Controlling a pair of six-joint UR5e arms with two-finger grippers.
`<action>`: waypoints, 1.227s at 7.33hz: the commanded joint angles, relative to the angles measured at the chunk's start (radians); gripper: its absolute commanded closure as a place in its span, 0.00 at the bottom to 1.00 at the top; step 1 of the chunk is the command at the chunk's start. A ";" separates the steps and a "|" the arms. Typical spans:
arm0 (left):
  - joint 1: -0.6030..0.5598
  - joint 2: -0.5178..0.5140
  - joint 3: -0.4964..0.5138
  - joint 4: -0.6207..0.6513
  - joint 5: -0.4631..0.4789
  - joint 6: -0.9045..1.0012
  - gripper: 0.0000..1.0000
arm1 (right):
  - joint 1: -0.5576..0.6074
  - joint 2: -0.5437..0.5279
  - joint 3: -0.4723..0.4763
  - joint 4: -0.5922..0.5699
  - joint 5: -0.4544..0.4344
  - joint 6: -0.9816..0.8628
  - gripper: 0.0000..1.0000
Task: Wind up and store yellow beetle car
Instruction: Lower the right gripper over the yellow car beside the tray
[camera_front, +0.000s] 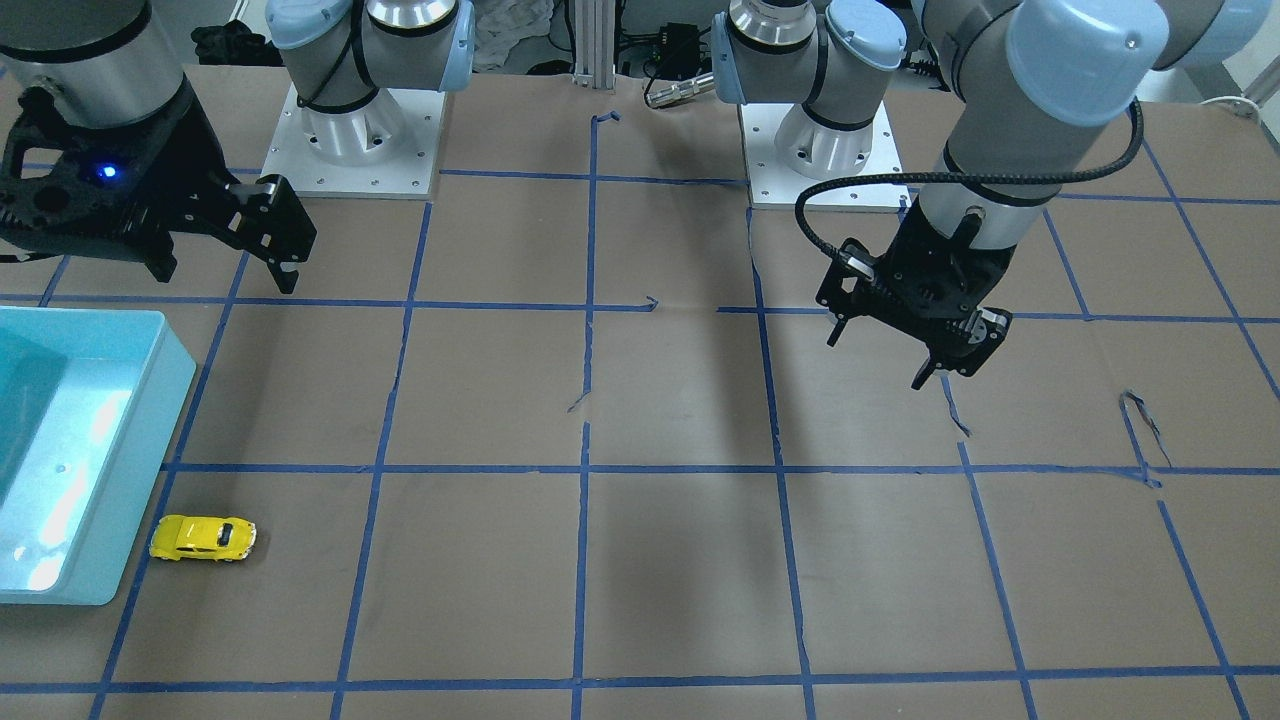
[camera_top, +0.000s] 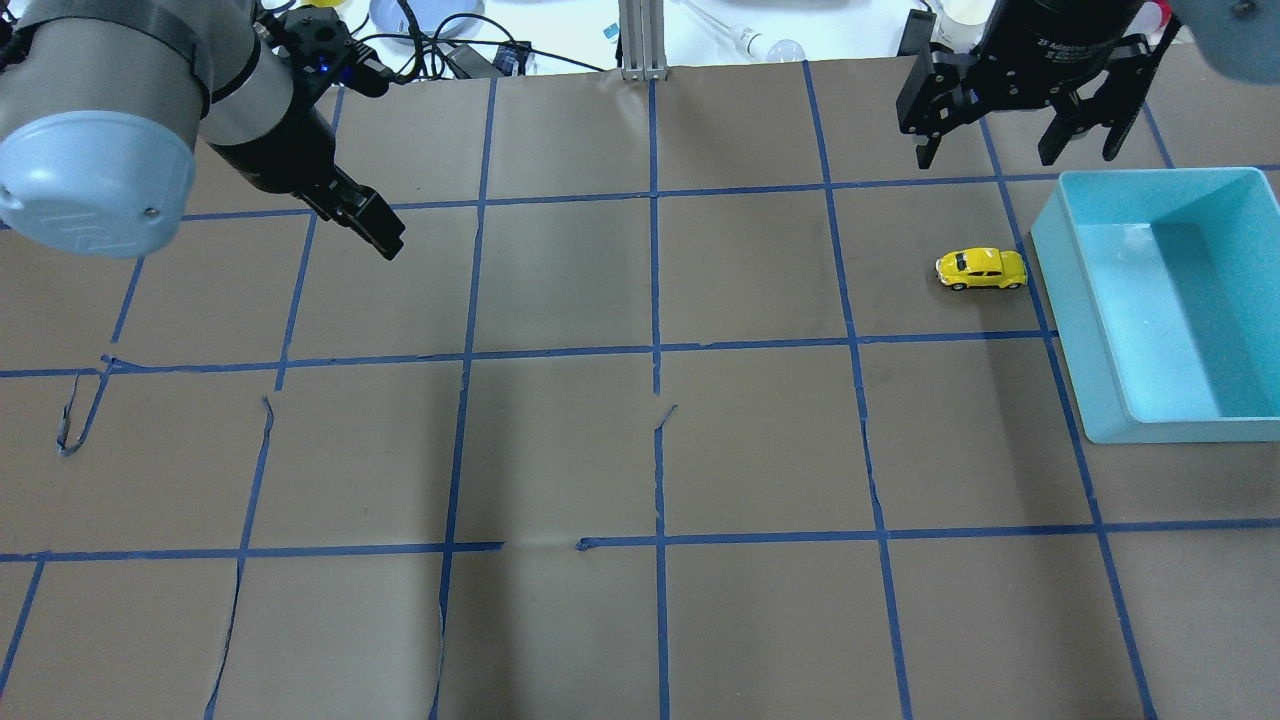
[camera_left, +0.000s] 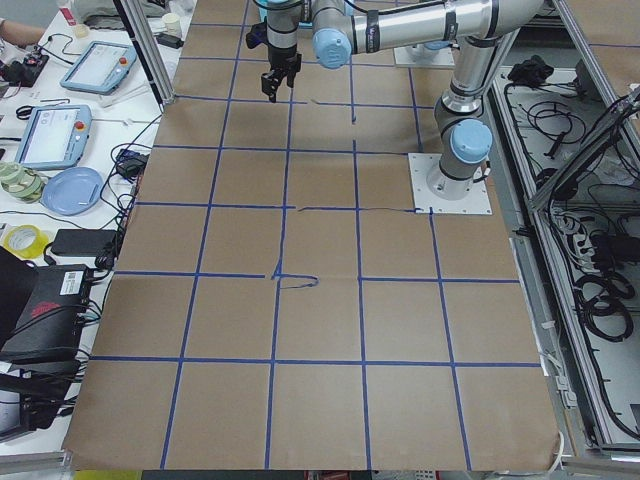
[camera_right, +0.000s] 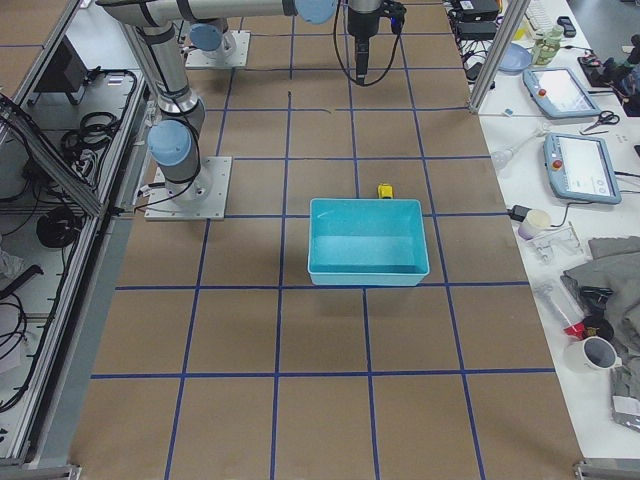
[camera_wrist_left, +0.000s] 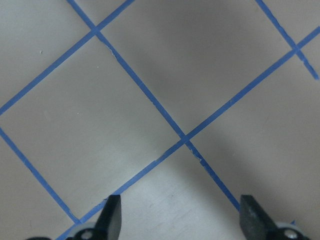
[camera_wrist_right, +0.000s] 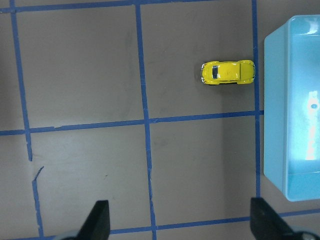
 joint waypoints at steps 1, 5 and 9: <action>-0.041 0.026 0.002 -0.005 0.053 -0.241 0.12 | -0.039 0.059 0.010 -0.074 -0.012 -0.131 0.02; -0.051 0.045 0.010 -0.078 0.079 -0.502 0.00 | -0.100 0.226 0.027 -0.211 -0.012 -0.716 0.00; -0.054 -0.003 0.090 -0.154 0.076 -0.612 0.00 | -0.121 0.272 0.289 -0.505 0.038 -0.893 0.00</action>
